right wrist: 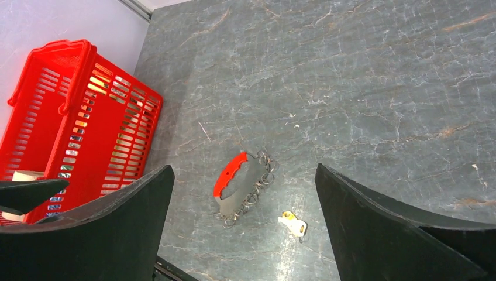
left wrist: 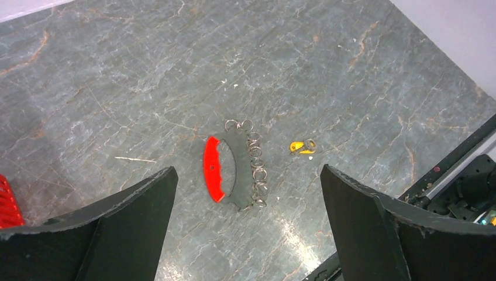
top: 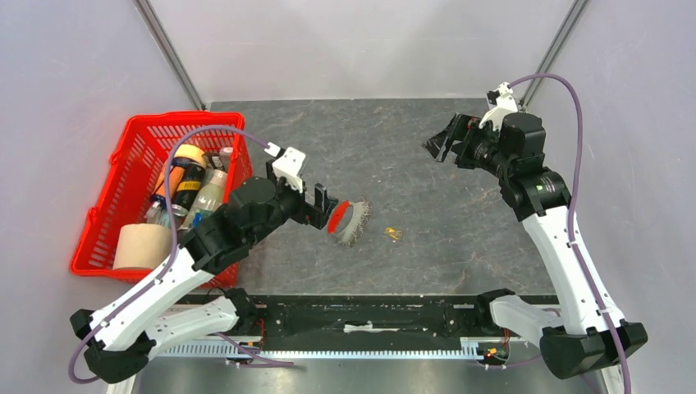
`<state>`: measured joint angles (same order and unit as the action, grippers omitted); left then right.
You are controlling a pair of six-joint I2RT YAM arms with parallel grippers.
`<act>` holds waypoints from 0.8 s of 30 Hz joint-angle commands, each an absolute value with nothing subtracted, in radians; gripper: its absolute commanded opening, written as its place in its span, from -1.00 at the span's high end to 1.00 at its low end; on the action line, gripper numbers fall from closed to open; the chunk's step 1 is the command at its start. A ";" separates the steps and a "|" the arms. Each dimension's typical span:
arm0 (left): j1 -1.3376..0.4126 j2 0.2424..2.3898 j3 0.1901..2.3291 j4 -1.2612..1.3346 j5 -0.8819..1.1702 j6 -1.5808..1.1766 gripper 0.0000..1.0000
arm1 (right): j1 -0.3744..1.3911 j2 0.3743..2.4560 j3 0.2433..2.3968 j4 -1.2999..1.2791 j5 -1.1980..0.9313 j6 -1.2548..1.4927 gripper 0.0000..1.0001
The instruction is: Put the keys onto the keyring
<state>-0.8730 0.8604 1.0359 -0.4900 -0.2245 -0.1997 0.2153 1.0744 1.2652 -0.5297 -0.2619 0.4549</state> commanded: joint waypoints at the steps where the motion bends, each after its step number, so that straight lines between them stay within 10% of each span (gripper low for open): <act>1: -0.876 0.839 1.026 -0.421 -0.203 -0.188 -1.00 | 0.215 1.066 1.302 -0.509 -0.248 0.494 -0.98; 24: -0.877 0.973 0.939 -0.380 -0.100 -0.238 -0.90 | 0.272 1.015 1.285 -0.668 -0.276 0.477 -0.98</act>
<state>-0.8730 0.9573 0.9699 -0.4370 -0.1200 -0.2024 0.2310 1.0149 1.2778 -0.5774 -0.2733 0.4900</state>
